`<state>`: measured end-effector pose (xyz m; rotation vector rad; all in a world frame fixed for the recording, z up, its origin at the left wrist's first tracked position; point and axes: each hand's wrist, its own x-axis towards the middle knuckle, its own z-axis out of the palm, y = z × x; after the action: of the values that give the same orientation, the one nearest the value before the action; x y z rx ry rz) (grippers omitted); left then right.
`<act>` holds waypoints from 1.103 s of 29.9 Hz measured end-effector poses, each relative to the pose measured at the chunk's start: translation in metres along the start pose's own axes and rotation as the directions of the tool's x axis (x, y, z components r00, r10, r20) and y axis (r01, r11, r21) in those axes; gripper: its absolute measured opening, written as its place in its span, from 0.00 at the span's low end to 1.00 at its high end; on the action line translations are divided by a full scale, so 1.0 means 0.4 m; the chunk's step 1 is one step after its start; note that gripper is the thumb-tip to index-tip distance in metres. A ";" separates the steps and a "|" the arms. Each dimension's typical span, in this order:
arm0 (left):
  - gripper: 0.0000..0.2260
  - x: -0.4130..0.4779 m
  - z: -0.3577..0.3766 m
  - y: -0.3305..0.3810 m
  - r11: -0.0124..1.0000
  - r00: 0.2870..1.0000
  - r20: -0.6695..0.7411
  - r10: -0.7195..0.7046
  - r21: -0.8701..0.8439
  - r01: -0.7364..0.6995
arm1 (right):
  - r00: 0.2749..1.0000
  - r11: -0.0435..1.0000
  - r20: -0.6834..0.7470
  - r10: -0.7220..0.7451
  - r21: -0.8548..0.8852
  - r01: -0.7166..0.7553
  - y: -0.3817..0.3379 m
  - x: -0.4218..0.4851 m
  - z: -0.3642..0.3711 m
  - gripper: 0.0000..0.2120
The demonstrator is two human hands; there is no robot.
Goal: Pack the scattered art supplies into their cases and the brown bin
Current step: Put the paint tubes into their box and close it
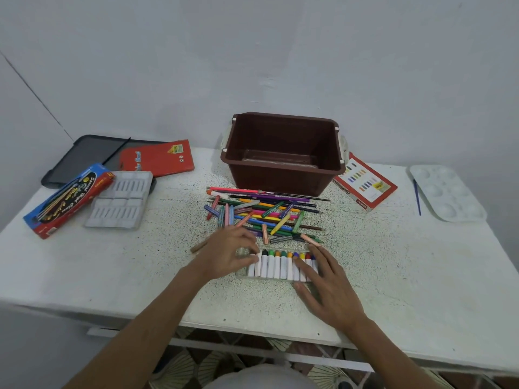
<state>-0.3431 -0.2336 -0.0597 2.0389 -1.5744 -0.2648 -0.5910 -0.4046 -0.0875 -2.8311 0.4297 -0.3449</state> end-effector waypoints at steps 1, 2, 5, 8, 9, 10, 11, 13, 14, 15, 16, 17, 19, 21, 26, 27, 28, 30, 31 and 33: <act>0.17 -0.002 0.007 0.001 1.000 1.000 0.005 -0.016 -0.009 0.016 | 1.000 1.000 0.001 0.001 -0.001 -0.001 0.001 0.000 0.000 0.26; 0.18 -0.004 0.012 0.003 1.000 1.000 0.006 -0.026 -0.017 0.026 | 1.000 1.000 0.004 0.001 -0.002 -0.001 0.001 0.000 0.000 0.26; 0.21 -0.006 0.019 0.012 0.999 0.999 0.000 -0.033 -0.014 0.033 | 1.000 1.000 0.006 0.002 0.000 -0.002 0.002 0.000 0.001 0.26; 0.22 -0.010 0.024 0.012 0.998 0.998 -0.001 -0.060 -0.019 0.060 | 1.000 1.000 0.004 0.001 0.003 -0.001 0.003 0.001 0.002 0.26; 0.22 -0.012 0.026 0.011 0.997 0.998 0.001 -0.070 -0.024 0.070 | 1.000 1.000 0.004 0.002 0.002 -0.002 0.003 0.001 0.003 0.26; 0.21 -0.014 0.029 0.010 0.997 0.997 0.002 -0.075 -0.030 0.075 | 1.000 1.000 0.007 0.004 0.000 -0.004 0.003 0.001 0.004 0.26; 0.21 -0.015 0.031 0.010 0.997 0.997 0.002 -0.076 -0.033 0.076 | 1.000 1.000 0.010 0.007 -0.001 -0.007 0.004 0.001 0.004 0.26; 0.20 -0.015 0.033 0.010 0.996 0.997 -0.002 -0.077 -0.037 0.077 | 1.000 1.000 0.009 0.007 -0.001 -0.007 0.005 0.000 0.006 0.26; 0.20 -0.015 0.033 0.010 0.996 0.997 -0.006 -0.078 -0.038 0.077 | 1.000 1.000 0.007 0.006 -0.002 -0.006 0.005 0.000 0.005 0.26; 0.20 -0.015 0.033 0.012 0.996 0.997 -0.009 -0.077 -0.039 0.077 | 1.000 1.000 0.008 0.006 -0.003 -0.006 0.005 0.001 0.005 0.26; 0.20 -0.015 0.033 0.014 0.996 0.997 -0.010 -0.078 -0.038 0.077 | 1.000 1.000 0.010 0.006 -0.003 -0.006 0.004 0.000 0.004 0.26; 0.20 -0.016 0.033 0.014 0.996 0.997 -0.012 -0.078 -0.041 0.078 | 1.000 1.000 0.010 0.005 0.000 -0.005 0.004 0.000 0.005 0.26; 0.18 -0.017 0.035 0.013 0.993 0.996 -0.023 -0.091 -0.074 0.089 | 1.000 1.000 0.004 0.004 0.005 -0.004 0.005 -0.002 0.005 0.26; 0.17 -0.017 0.031 0.011 0.988 0.992 -0.061 -0.108 -0.121 0.100 | 1.000 1.000 0.002 0.004 0.002 -0.004 0.004 -0.002 0.005 0.26; 0.08 0.022 -0.025 -0.003 0.990 0.966 -0.216 -0.141 -0.032 0.138 | 1.000 1.000 -0.003 -0.011 -0.013 0.011 0.007 0.000 0.006 0.26; 0.07 0.033 -0.039 -0.013 0.987 0.947 -0.281 -0.154 -0.006 0.159 | 1.000 1.000 -0.003 -0.013 -0.011 0.012 0.007 0.000 0.007 0.26; 0.07 0.045 -0.052 -0.025 0.980 0.921 -0.345 -0.179 0.017 0.196 | 1.000 1.000 -0.005 -0.014 -0.008 0.014 0.008 -0.001 0.007 0.26; 0.06 0.071 -0.079 -0.058 0.955 0.861 -0.447 -0.241 0.051 0.293 | 1.000 1.000 -0.009 -0.016 -0.001 0.016 0.007 0.000 0.008 0.26; 0.06 0.084 -0.094 -0.076 0.939 0.838 -0.474 -0.271 0.061 0.338 | 1.000 1.000 -0.011 -0.016 0.000 0.016 0.006 0.001 0.008 0.26; 0.07 0.114 -0.123 -0.109 0.912 0.827 -0.473 -0.303 0.108 0.396 | 1.000 1.000 -0.010 -0.014 -0.003 0.014 0.007 0.001 0.009 0.26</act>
<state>-0.2702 -0.2544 -0.0340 2.3321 -0.9674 0.2377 -0.5904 -0.4065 -0.0914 -2.8374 0.4135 -0.3620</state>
